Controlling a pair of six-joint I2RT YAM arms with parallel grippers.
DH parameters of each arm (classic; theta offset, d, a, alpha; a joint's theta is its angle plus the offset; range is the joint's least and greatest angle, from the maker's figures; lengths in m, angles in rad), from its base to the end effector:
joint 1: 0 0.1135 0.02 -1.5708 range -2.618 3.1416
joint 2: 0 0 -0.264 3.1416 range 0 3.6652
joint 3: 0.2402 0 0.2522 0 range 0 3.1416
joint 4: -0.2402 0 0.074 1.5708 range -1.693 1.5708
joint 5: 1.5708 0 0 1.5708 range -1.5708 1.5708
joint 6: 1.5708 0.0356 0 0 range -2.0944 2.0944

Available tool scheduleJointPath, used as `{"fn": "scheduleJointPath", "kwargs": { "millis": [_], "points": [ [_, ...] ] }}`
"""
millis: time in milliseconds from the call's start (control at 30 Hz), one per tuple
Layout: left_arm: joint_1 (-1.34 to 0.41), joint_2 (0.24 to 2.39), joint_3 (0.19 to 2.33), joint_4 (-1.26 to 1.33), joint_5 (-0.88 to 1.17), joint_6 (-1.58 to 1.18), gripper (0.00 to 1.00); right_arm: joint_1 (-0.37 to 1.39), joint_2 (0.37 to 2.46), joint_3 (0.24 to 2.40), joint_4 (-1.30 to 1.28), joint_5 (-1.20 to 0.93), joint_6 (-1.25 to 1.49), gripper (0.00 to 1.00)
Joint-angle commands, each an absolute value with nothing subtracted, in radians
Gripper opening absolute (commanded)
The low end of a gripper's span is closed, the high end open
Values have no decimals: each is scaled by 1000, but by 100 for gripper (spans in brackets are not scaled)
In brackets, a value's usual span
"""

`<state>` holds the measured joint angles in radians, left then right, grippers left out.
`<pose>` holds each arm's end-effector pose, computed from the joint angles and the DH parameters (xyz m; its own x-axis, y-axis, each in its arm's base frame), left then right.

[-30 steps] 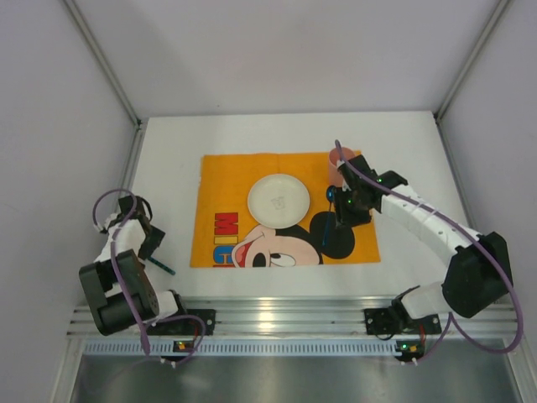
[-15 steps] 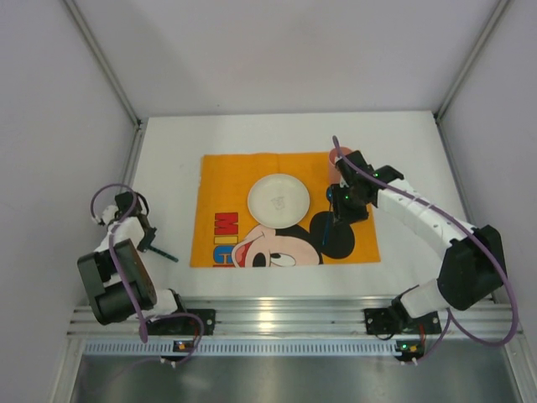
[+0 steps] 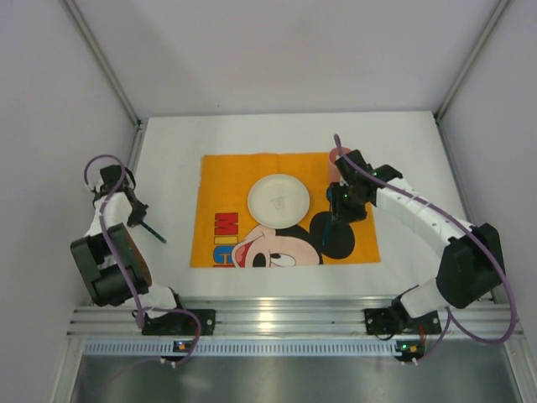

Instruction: Set the dinner table for one person

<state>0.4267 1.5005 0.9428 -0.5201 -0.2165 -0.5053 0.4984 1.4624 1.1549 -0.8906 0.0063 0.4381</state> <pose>0.2631 0.1280 0.2023 -0.4613 -0.7290 -0.5057 -0.8229 0.5647 -0.0635 0.2487 0.1351 0.2569 -0.9427 -0.0301 -0.3322 -0.0840 0.9852 0.1492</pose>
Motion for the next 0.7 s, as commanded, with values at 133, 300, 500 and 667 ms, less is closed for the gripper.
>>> {"fn": "scheduleJointPath", "kwargs": {
  "millis": [133, 300, 500, 667],
  "points": [
    [214, 1500, 1160, -522, -29, -347, 0, 485, 1422, 1195, -854, 34, 465, 44],
    [-17, 1610, 1321, -552, 52, -250, 0, 485, 1355, 1141, -842, 46, 485, 45],
    [-172, 1726, 1384, -597, 100, -242, 0, 483, 1252, 1040, -830, 61, 531, 47],
    [-229, 1776, 1364, -632, 37, -229, 0, 483, 1166, 959, -833, 74, 563, 48]
  ]
}}
